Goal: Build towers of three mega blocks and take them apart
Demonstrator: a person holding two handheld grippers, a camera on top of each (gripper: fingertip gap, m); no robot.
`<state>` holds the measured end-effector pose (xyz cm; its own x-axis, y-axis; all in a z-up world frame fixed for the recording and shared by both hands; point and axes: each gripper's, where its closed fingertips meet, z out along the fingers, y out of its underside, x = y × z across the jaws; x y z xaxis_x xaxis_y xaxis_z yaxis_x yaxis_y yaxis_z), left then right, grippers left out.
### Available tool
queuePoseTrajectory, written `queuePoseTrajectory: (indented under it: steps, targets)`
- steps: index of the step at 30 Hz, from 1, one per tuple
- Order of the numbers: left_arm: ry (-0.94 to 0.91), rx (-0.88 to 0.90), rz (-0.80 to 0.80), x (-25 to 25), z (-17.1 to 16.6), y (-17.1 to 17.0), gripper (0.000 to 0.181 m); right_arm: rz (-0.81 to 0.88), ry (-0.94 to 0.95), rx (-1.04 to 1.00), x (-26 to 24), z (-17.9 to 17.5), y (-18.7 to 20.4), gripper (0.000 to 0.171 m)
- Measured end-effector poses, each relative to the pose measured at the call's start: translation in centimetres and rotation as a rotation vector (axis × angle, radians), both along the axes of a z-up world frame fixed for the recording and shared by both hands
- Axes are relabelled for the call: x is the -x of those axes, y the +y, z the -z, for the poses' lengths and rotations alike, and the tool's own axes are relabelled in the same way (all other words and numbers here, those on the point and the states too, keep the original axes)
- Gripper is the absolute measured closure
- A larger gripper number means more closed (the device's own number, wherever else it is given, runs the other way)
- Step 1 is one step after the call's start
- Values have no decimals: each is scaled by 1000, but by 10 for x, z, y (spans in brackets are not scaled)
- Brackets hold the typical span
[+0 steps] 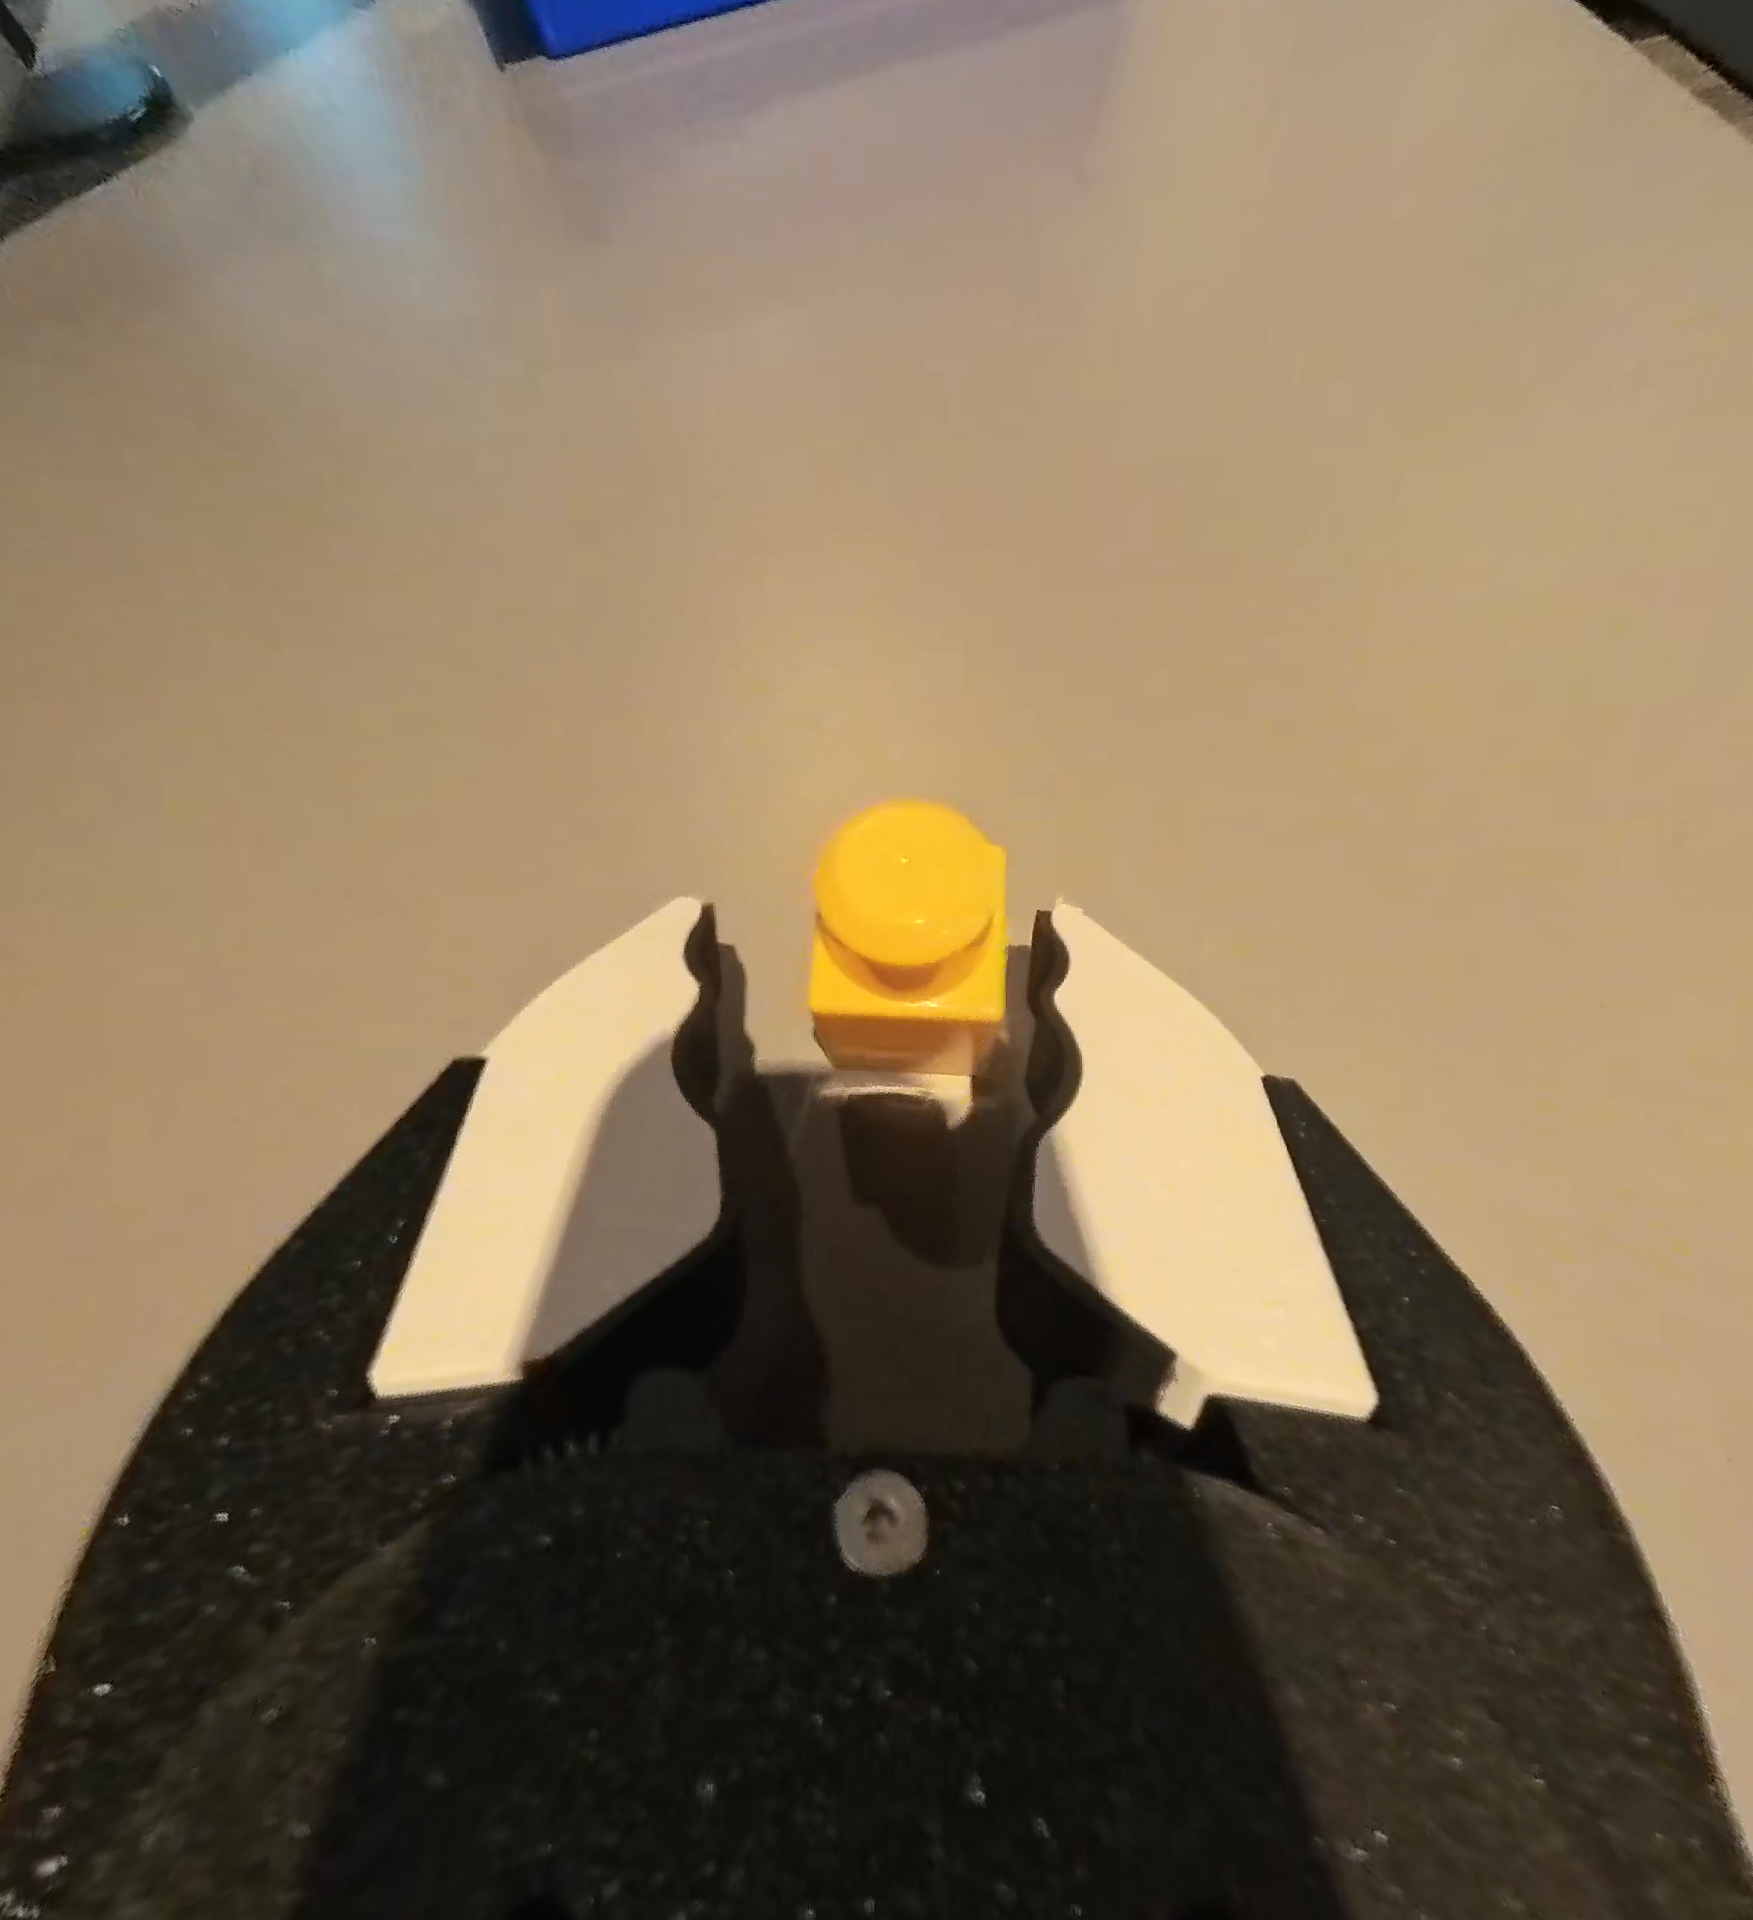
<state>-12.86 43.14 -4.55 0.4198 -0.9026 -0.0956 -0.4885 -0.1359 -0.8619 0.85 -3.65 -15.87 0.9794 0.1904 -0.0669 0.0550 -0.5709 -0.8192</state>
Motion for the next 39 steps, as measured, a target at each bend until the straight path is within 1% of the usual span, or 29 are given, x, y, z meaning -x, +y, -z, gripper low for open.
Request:
queuePoseTrajectory:
  steps: [2, 3, 4, 6, 7, 9, 10, 12, 13, 14, 16, 17, 19, 21, 23, 25, 27, 28, 29, 31, 33, 36, 39]
  targets:
    - [133, 15, -31, -9, 35, 30, 113, 4, -3, -4, 0, 0, 0, 113]
    - [190, 35, -28, -14, 51, 38, 108, 6, -1, -9, -1, -1, -1, 113]
    - [229, 61, -20, -19, 64, 41, 107, 8, 4, -15, -1, -2, -1, 113]
    - [264, 75, -23, -28, 80, 48, 110, 8, 20, -22, -1, -3, -1, 114]
    - [285, 68, -22, -31, 87, 50, 116, 7, 29, -22, -1, -4, -1, 114]
    - [332, 38, -15, -34, 99, 52, 140, 6, 40, -25, -2, -4, -1, 114]
    - [330, 15, -13, -35, 99, 53, 141, 7, 40, -28, -2, -5, -2, 114]
    - [283, 56, 10, -38, 93, 44, 142, 10, 32, -38, -2, -6, -2, 114]
    - [229, 35, 11, -41, 81, 40, 143, 10, 27, -42, -2, -6, -2, 114]
    - [172, -23, 31, -45, 64, 33, 143, 9, 21, -46, -2, -7, -2, 114]
    - [47, -176, 115, -56, 19, 0, 143, 9, 10, -58, -3, -9, -2, 114]
    - [-17, -264, 183, -62, -4, -25, 143, 9, 5, -67, -3, -10, -1, 114]
    - [-127, -470, 347, -76, -45, -92, 143, 14, -2, -95, -4, -14, -1, 113]
    - [-211, -652, 546, -90, -66, -173, 143, 23, 7, -127, -6, -20, -1, 113]
    - [-292, -782, 737, -106, -64, -255, 143, 27, 32, -152, -7, -26, -3, 112]
    - [-353, -824, 905, -121, -44, -329, 143, 28, 68, -202, -7, -37, -6, 111]
    - [-368, -856, 1016, -136, -16, -386, 143, 31, 120, -278, -9, -55, -10, 111]
    - [-324, -899, 1065, -142, 0, -408, 143, 33, 153, -317, -9, -64, -12, 111]
    - [-270, -965, 1108, -145, 12, -426, 143, 32, 191, -353, -10, -73, -15, 111]
    - [-243, -1076, 1171, -146, 25, -453, 143, 20, 273, -410, -9, -88, -19, 109]
    - [-231, -1099, 1242, -143, 36, -471, 143, 7, 334, -429, -8, -94, -22, 108]
    - [-223, -1196, 1306, -137, 44, -484, 143, 7, 327, -371, -9, -84, -24, 104]
    - [-212, -1250, 1315, -133, 47, -487, 143, -19, 313, -285, -3, -68, -25, 103]
